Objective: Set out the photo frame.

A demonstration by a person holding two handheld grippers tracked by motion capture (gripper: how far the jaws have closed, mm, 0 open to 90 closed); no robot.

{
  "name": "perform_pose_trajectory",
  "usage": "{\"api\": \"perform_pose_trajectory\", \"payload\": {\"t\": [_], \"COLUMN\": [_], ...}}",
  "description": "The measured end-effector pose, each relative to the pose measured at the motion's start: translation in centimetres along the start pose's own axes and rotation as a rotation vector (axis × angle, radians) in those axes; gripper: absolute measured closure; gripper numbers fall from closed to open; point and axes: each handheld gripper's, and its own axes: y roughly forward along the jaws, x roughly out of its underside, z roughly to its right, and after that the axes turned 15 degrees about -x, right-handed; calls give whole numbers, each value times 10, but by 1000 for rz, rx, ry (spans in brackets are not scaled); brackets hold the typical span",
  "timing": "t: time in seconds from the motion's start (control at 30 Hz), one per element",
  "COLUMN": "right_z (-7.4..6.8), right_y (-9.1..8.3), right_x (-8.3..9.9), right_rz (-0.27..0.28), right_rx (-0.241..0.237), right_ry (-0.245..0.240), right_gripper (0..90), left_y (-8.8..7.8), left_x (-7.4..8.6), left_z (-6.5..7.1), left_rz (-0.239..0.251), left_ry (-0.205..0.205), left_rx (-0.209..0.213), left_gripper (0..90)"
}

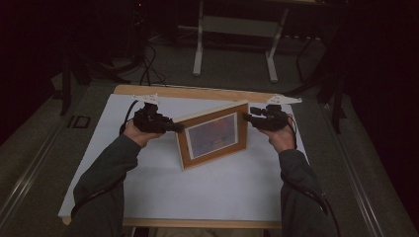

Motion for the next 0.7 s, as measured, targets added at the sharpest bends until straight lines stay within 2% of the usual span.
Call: {"api": "perform_pose_trajectory", "payload": {"t": [0.43,0.47,0.53,0.57,0.6,0.63,0.7], "right_z": [3,4,5,6,6,8,9], "right_y": [-4,-4,-4,-4,-4,-4,-3], "right_x": [-3,-2,-2,-2,-2,-2,-2], "right_rz": [10,6,7,11,11,19,21], "right_rx": [-68,-86,-93,-116,-116,-147,-165], "right_ry": [-24,-28,-28,-33,-33,-33,-33], "right_gripper": [396,375,372,351,351,342,334], "left_y": [0,0,0,0,0,1,1], "left_x": [-1,-1,-1,-1,-1,-1,-1], "left_z": [3,3,3,3,3,3,3], "left_rz": [1,1,2,1,2,2,1], "left_ry": [47,51,57,59,62,66,71], "left_rx": [37,41,46,49,52,56,62], "left_gripper": [726,726,726,726,726,726,726]}}
